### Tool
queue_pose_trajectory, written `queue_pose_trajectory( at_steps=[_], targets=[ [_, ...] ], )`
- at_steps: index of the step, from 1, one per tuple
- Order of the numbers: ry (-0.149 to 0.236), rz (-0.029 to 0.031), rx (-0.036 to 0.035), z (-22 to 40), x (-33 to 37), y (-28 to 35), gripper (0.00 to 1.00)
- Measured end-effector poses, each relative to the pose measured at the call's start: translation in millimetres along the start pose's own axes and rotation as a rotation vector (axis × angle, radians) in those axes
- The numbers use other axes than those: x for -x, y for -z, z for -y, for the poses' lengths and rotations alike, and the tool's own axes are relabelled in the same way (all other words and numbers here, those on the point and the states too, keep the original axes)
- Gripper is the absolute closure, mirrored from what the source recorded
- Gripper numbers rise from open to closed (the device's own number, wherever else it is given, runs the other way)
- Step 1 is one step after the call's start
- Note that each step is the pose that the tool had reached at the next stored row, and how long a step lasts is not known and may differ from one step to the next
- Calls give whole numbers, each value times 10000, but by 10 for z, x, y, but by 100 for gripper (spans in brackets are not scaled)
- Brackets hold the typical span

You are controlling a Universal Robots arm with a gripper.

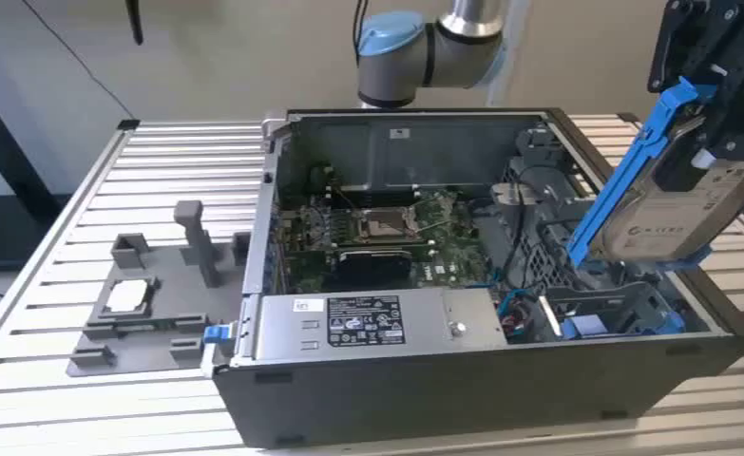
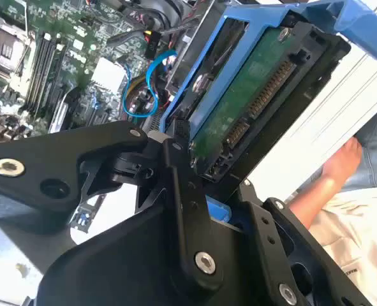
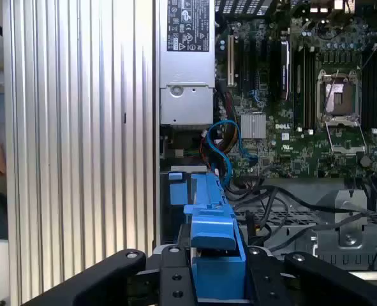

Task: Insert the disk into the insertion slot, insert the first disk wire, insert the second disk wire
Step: 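Insert the disk into the insertion slot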

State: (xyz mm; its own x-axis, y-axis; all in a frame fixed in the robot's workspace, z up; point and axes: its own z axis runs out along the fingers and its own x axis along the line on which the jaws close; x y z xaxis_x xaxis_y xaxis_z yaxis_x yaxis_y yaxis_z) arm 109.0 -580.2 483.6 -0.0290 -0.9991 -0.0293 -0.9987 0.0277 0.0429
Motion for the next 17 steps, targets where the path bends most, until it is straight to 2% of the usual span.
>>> queue_pose_trajectory(
  at_steps=[17],
  targets=[
    [6, 136, 4, 0, 0, 0, 68]
  ],
)
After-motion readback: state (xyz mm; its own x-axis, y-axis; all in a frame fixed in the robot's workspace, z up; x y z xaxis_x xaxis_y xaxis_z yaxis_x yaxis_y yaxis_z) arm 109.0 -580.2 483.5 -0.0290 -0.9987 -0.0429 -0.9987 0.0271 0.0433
